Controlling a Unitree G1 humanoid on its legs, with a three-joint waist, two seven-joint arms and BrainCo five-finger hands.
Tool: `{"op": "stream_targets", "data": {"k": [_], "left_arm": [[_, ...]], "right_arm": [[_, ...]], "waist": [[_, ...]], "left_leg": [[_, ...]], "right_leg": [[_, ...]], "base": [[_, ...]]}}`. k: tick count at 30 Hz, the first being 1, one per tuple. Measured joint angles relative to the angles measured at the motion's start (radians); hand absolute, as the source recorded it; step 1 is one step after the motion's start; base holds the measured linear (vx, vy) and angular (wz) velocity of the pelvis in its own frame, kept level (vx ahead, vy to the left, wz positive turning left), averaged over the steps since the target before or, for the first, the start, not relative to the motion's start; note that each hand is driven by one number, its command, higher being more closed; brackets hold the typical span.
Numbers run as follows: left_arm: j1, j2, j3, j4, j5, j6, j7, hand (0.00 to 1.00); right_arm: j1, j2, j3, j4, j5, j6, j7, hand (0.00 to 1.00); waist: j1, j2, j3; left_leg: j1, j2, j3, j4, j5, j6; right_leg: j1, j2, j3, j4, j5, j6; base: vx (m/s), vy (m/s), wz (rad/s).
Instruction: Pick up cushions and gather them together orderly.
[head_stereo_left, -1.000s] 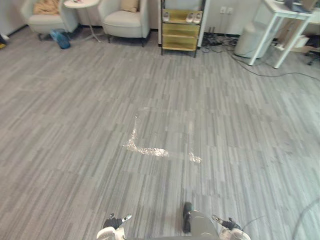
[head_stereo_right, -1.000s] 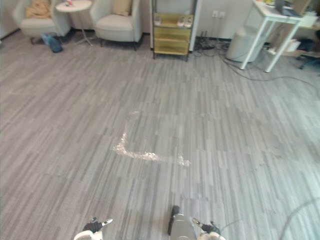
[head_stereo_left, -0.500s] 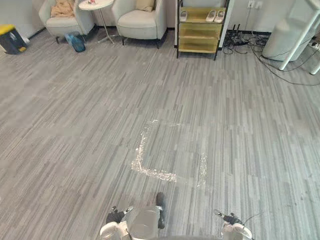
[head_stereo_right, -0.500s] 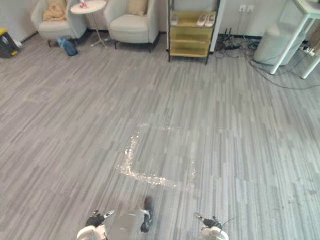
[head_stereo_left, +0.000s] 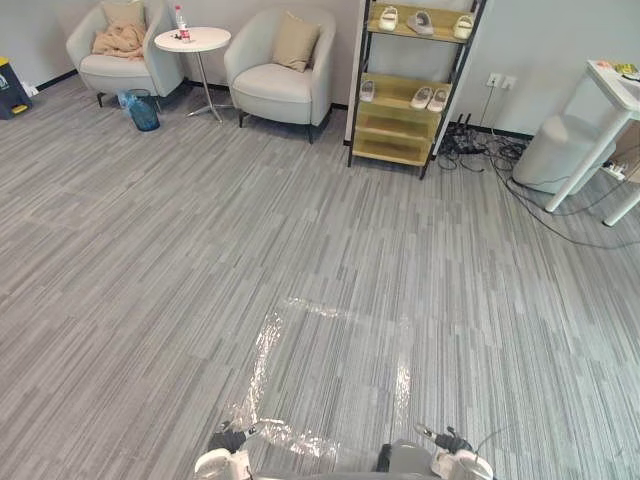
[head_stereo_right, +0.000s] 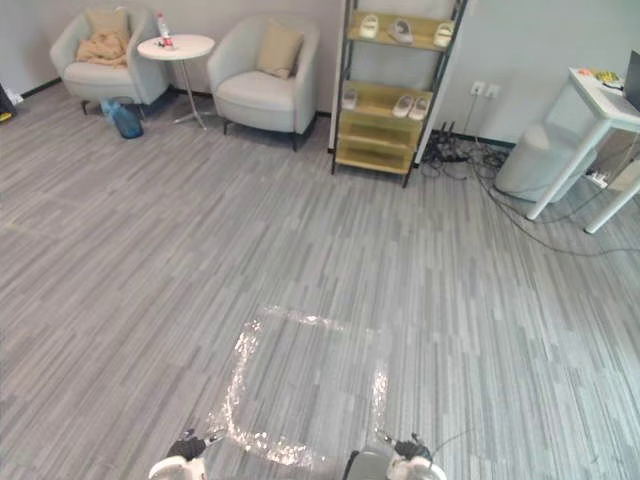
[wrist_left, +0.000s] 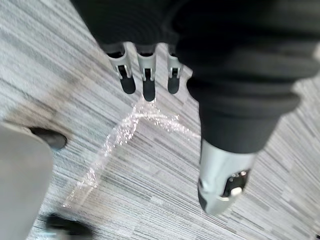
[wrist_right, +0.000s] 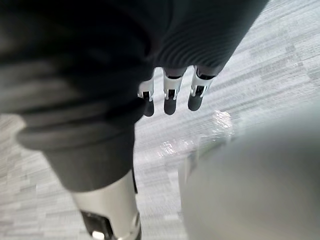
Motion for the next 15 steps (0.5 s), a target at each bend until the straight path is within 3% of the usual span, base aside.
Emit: {"op": "stream_targets", "data": {"k": [1, 2, 3, 5, 6, 7, 8, 10, 12, 13, 14, 15], "left_arm": [[0.003, -0.006, 0.002, 0.004, 0.004, 0.000, 0.000, 0.00], [0.013, -0.027, 0.011, 0.012, 0.003, -0.001, -0.002, 0.00], [0.015, -0.033, 0.013, 0.012, 0.004, -0.002, -0.001, 0.00], [0.013, -0.049, 0.019, 0.006, 0.011, -0.002, -0.007, 0.00], [-0.001, -0.072, 0.034, -0.006, 0.011, 0.000, -0.012, 0.00], [-0.004, -0.087, 0.040, -0.021, 0.009, 0.000, -0.014, 0.00], [-0.003, -0.087, 0.034, -0.034, 0.008, -0.003, -0.022, 0.00], [0.000, -0.074, 0.013, -0.044, 0.002, -0.005, -0.020, 0.00], [-0.001, -0.066, -0.002, -0.053, 0.003, -0.007, -0.020, 0.00], [-0.002, -0.068, -0.004, -0.055, 0.003, -0.009, -0.019, 0.00], [-0.002, -0.070, -0.004, -0.054, 0.003, -0.008, -0.018, 0.00], [-0.001, -0.076, -0.003, -0.049, 0.002, -0.008, -0.018, 0.00]], "right_arm": [[0.003, -0.010, -0.016, 0.002, 0.000, 0.001, 0.000, 0.00], [0.008, -0.023, -0.017, 0.003, -0.002, 0.001, 0.000, 0.00], [0.010, -0.027, -0.017, 0.005, -0.002, 0.001, 0.000, 0.00], [0.015, -0.028, -0.026, -0.003, 0.002, 0.000, -0.001, 0.00], [0.024, -0.028, -0.027, -0.019, 0.004, 0.000, -0.006, 0.00], [0.026, -0.028, -0.022, -0.032, 0.004, 0.002, -0.010, 0.00], [0.027, -0.023, -0.009, -0.035, 0.009, 0.003, -0.017, 0.00], [0.017, -0.007, -0.014, -0.035, 0.013, 0.002, -0.019, 0.00], [-0.002, 0.002, -0.017, -0.039, 0.030, 0.000, -0.021, 0.00], [-0.009, 0.004, -0.017, -0.040, 0.040, -0.001, -0.022, 0.00], [-0.008, 0.003, -0.017, -0.039, 0.040, 0.000, -0.022, 0.00], [-0.002, -0.002, -0.021, -0.039, 0.040, 0.000, -0.022, 0.00]], "waist": [[-0.010, 0.008, -0.002], [-0.007, 0.042, -0.006], [-0.006, 0.051, -0.011], [-0.014, 0.070, -0.031], [-0.020, 0.087, -0.025], [-0.009, 0.089, -0.016], [0.001, 0.094, -0.010], [0.008, 0.082, -0.007], [0.015, 0.074, -0.007], [0.020, 0.073, -0.007], [0.022, 0.076, -0.008], [0.028, 0.090, -0.014]], "left_leg": [[0.036, 0.018, -0.034, 0.000, -0.033, -0.009], [0.044, 0.043, -0.045, 0.025, -0.036, -0.009], [0.030, 0.053, -0.051, 0.063, -0.036, -0.009], [-0.103, 0.072, -0.078, 0.338, -0.030, -0.022], [-0.231, 0.100, -0.064, 0.601, 0.035, -0.116], [-0.309, 0.143, -0.043, 0.767, 0.107, -0.138], [-0.376, 0.195, 0.009, 0.891, 0.090, -0.111], [-0.427, 0.211, 0.075, 0.858, 0.033, -0.098], [-0.463, 0.186, 0.097, 0.689, -0.001, -0.087], [-0.474, 0.154, 0.080, 0.500, 0.006, -0.089], [-0.473, 0.130, 0.045, 0.368, 0.037, -0.099], [-0.471, 0.106, -0.037, 0.235, 0.196, -0.123]], "right_leg": [[-0.001, 0.017, 0.011, 0.056, 0.073, -0.042], [-0.003, 0.036, 0.000, 0.109, 0.020, -0.057], [0.000, 0.040, -0.004, 0.119, 0.001, -0.065], [0.029, 0.039, -0.052, 0.114, -0.043, -0.071], [0.078, 0.052, -0.079, 0.087, -0.064, -0.082], [0.122, 0.071, -0.089, 0.065, -0.081, -0.106], [0.189, 0.090, -0.096, 0.037, -0.100, -0.121], [0.277, 0.088, -0.103, -0.016, -0.100, -0.118], [0.330, 0.075, -0.086, -0.058, -0.104, -0.108], [0.352, 0.061, -0.070, -0.068, -0.114, -0.092], [0.358, 0.055, -0.061, -0.066, -0.124, -0.077], [0.363, 0.064, -0.045, -0.061, -0.147, -0.052]], "base": [[0.50, -0.277, 0.42], [0.49, -0.270, 0.29], [0.45, -0.259, 0.26], [0.39, -0.257, 0.48], [0.45, -0.247, 0.54], [0.56, -0.244, 0.50], [0.55, -0.199, 0.18], [0.39, -0.134, -0.09], [0.30, -0.029, -0.27], [0.34, 0.061, -0.25], [0.38, 0.123, -0.38], [0.29, 0.148, -0.36]]}}
